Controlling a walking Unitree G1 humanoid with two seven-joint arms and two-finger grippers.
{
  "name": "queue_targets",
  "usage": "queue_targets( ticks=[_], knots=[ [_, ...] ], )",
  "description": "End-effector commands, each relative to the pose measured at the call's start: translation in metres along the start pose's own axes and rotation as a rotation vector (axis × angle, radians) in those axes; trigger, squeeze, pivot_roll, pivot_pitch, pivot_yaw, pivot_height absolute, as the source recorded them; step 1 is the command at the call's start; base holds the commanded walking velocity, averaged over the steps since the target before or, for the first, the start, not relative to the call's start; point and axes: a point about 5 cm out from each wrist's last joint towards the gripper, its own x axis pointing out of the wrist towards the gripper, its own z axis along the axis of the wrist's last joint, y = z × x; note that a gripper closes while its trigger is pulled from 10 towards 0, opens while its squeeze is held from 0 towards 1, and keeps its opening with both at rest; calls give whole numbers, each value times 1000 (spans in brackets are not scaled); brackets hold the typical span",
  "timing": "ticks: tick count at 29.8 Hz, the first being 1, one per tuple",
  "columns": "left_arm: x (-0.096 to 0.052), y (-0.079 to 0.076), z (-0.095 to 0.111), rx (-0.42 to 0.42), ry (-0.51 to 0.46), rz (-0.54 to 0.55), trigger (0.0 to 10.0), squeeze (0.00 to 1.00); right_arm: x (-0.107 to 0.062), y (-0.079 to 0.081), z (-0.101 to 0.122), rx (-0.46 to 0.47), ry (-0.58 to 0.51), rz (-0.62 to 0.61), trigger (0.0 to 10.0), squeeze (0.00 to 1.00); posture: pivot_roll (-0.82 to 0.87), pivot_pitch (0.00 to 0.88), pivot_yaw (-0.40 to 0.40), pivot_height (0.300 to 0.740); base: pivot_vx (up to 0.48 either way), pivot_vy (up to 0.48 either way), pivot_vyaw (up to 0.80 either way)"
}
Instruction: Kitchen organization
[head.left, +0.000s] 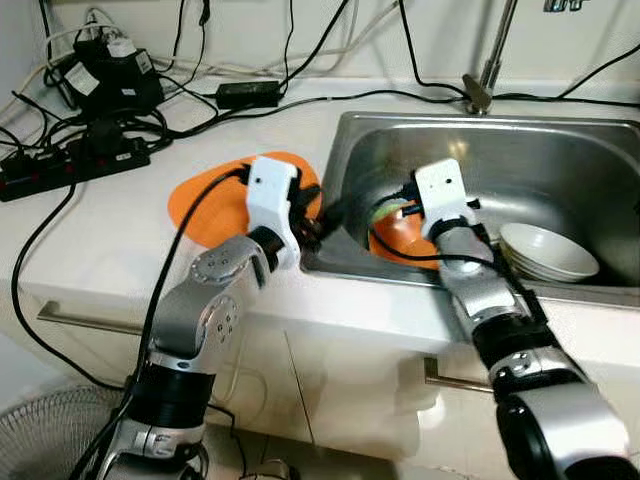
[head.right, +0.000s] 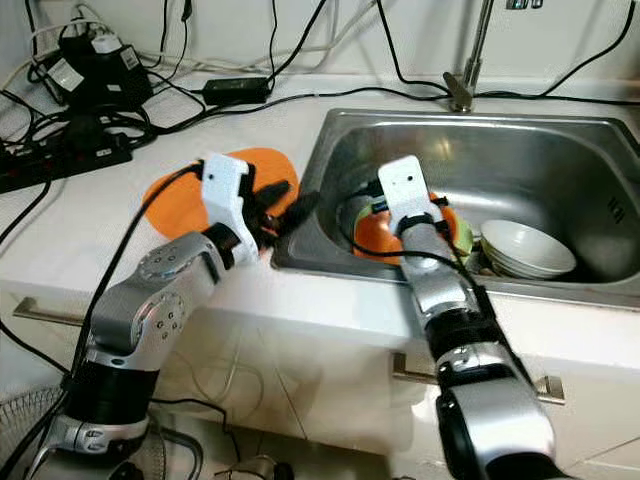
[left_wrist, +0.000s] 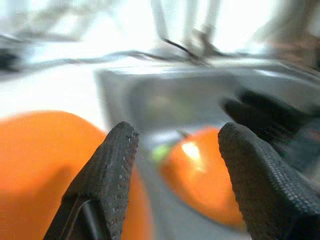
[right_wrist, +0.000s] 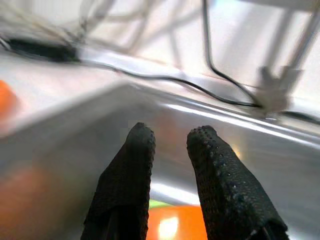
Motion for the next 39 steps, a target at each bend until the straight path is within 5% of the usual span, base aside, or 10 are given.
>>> queue_targets(
  ticks=[1, 9, 11, 19, 20, 21, 29, 39],
  knots=[
    [-1, 19, 13, 10, -65, 115, 10000, 0, 1, 0, 11, 145, -53, 13, 10000, 0, 149, 21, 102, 740, 0, 0, 0],
    [-14, 59, 29, 51, -126, 339, 10000, 0, 0, 15, 14, 469, -51, 50, 10000, 0, 174, 37, 109, 740, 0, 0, 0],
    [-14, 58, 29, 62, -130, 371, 10000, 0, 0, 17, 13, 484, -44, 53, 10000, 0, 179, 37, 110, 740, 0, 0, 0],
    [-56, 116, 35, 120, -103, 626, 10000, 0, -5, 23, 9, 529, -34, 90, 10000, 0, 206, 52, 118, 740, 0, 0, 0],
    [-60, 119, 36, 116, -104, 635, 10000, 553, -5, 24, 9, 532, -29, 91, 10000, 0, 214, 54, 120, 740, 0, 0, 0],
    [-65, 121, 36, 109, -103, 642, 10000, 1000, -6, 24, 8, 536, -27, 92, 10000, 0, 219, 55, 121, 740, 0, 0, 0],
    [-88, 131, 27, 59, -47, 678, 10000, 1000, -7, 29, 6, 543, -12, 107, 10000, 0, 234, 53, 125, 740, 0, 0, 0],
    [-99, 127, 12, -58, 3, 616, 10000, 1000, -8, 31, 4, 538, -5, 116, 10000, 0, 235, 46, 129, 740, 0, 0, 0]
  ],
)
